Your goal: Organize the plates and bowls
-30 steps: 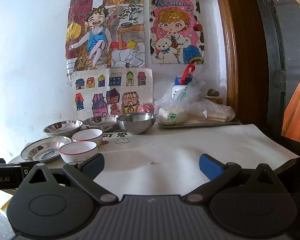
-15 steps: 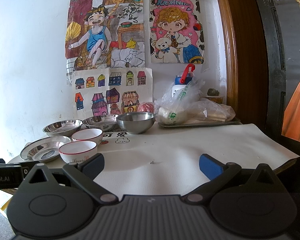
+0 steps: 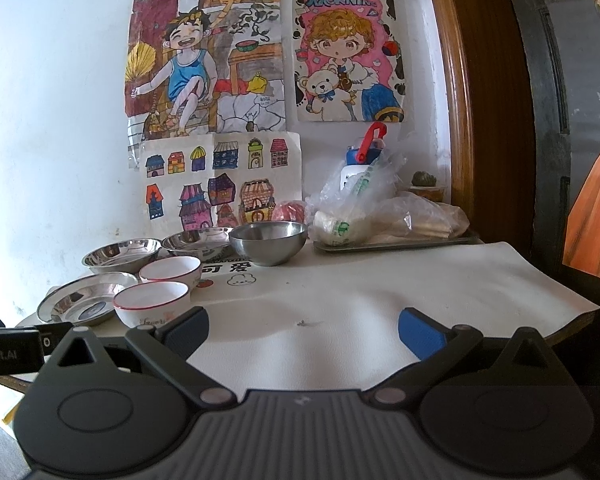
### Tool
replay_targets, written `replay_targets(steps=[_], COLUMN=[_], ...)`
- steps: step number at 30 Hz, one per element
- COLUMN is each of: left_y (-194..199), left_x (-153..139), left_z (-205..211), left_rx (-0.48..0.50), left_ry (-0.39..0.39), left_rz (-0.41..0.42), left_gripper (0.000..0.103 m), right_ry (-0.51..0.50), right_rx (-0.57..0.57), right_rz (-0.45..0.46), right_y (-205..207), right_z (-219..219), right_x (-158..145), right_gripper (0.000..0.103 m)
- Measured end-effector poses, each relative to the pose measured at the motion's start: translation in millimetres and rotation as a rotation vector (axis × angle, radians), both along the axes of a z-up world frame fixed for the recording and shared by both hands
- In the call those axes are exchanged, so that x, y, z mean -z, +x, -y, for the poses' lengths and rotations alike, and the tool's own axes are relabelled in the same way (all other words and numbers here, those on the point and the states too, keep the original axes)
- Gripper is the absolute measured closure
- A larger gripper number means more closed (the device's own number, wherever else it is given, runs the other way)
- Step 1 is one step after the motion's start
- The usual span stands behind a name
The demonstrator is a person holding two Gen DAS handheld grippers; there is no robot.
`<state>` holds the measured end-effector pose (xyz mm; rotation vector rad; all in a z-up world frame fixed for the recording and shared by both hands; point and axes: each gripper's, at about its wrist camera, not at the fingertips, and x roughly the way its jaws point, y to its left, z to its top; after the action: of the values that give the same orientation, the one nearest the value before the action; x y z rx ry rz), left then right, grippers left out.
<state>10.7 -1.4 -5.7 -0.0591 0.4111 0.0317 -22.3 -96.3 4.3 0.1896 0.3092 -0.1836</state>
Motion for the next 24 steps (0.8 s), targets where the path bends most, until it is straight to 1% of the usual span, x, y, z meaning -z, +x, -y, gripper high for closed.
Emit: replay_targets(steps=[5, 10, 13, 15, 18, 24], left_y=[5.9, 17.3, 28.0, 36.8, 51.3, 88.9], left_x=[-3.8, -9.7, -16.0, -21.8, -30.9, -47.1], left_z=[-1.5, -9.4, -15.1, -20.1, -26.0, -41.2], left_rx=[-0.002, 0.023, 0.032, 0.039, 0.046, 0.07], left_ry=[0.005, -0.021, -0.022, -0.022, 0.004, 0.013], left_rz=[-0.011, -0.023, -0.024, -0.024, -0.017, -0.016], left_gripper=[0.001, 0.001, 0.001, 0.001, 0.001, 0.001], right_ry=[-0.009, -0.023, -0.02, -0.036, -0.071, -0.088], right_rx=[-0.038, -0.076, -0.123, -0.152, -0.193, -0.286], right_rz=[0.0, -0.002, -0.015, -0.016, -0.012, -0.024], right_y=[6.8, 17.6, 32.6, 42.5, 58.5, 98.8], right_z=[3.6, 6.8, 9.7, 9.8, 8.1, 11.4], right_x=[-5.6, -11.4, -17.8, -23.0, -29.9, -42.5], right_gripper=[0.0, 0.0, 0.0, 0.0, 0.0, 0.0])
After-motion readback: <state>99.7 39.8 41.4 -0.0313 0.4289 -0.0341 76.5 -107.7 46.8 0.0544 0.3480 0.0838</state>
